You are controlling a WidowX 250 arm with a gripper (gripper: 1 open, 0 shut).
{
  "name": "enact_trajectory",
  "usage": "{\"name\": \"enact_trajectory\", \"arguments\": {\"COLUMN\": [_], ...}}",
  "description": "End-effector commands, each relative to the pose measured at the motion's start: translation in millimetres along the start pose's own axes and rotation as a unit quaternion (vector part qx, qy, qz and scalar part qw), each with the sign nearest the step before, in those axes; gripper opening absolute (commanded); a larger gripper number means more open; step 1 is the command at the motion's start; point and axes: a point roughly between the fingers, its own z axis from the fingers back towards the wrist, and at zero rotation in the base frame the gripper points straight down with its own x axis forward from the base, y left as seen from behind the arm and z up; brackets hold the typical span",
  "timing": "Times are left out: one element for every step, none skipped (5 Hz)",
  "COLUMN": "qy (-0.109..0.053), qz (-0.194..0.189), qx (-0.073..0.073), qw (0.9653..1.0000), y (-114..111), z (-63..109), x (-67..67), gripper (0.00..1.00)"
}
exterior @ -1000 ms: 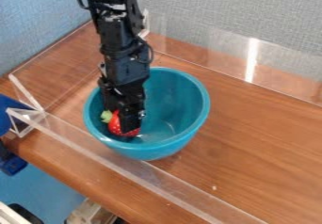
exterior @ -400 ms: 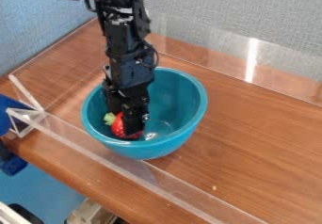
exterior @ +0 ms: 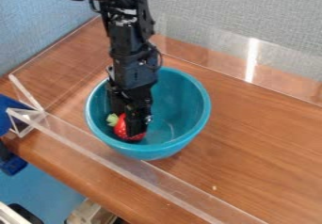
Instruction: Remove the strawberry from inside the blue bowl and put it on the table
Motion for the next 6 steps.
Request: {"name": "enact_trajectory", "arguments": {"qy": [-0.013,-0.012,-0.012,-0.011,-0.011,-0.01], "qz": [-0.007,-0.008,-0.01,-0.011,-0.013,-0.014], "qx": [0.015,0.018,0.02,0.023,0.027,0.03], "qw": [0.9998,0.9997,0.9997,0.9996,0.9995,0.9994], "y": [0.5,-0.1,-0.6,-1.2,-1.7,-2.2], "z": [10.9,12.3,13.8,15.6,17.7,19.9], "x": [4.3,4.3,4.4,4.2,4.1,3.9], "gripper": [0.0,0.0,0.0,0.0,0.0,0.0]}}
